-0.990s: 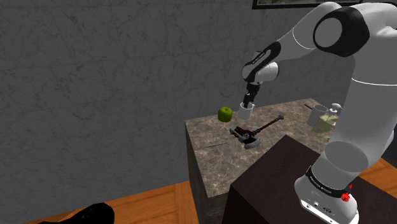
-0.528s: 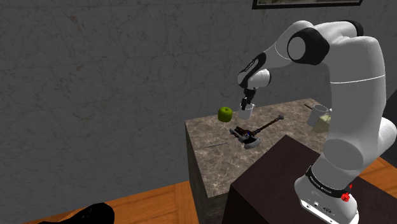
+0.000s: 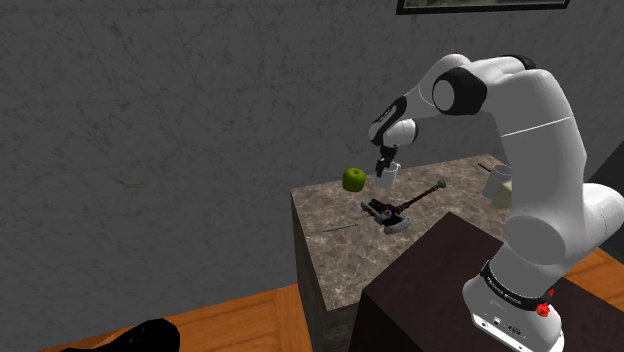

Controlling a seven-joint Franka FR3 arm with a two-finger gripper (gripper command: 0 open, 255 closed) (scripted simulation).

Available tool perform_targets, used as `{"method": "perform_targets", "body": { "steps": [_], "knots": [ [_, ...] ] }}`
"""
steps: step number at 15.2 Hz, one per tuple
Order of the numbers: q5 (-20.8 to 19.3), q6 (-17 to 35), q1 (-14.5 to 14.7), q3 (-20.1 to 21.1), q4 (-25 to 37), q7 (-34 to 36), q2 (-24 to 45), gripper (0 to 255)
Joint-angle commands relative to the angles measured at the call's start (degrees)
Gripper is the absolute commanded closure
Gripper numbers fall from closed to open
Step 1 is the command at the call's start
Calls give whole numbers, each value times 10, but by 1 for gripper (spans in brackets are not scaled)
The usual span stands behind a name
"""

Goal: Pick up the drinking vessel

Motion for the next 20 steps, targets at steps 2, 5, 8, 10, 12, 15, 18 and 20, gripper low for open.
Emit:
{"method": "perform_targets", "body": {
  "steps": [2, 5, 8, 10, 12, 15, 18, 20],
  "knots": [
    [5, 13, -4, 6, 9, -3, 21, 0],
    [7, 19, -6, 8, 13, -4, 31, 0],
    [7, 19, -5, 8, 14, -3, 32, 255],
    [7, 19, -5, 8, 14, -3, 32, 255],
    [7, 19, -5, 8, 14, -3, 32, 255],
    [7, 19, -6, 8, 13, -4, 31, 255],
    [3, 7, -2, 3, 5, -1, 12, 255],
    [0, -2, 1, 0, 1, 1, -1, 255]
  ]
}}
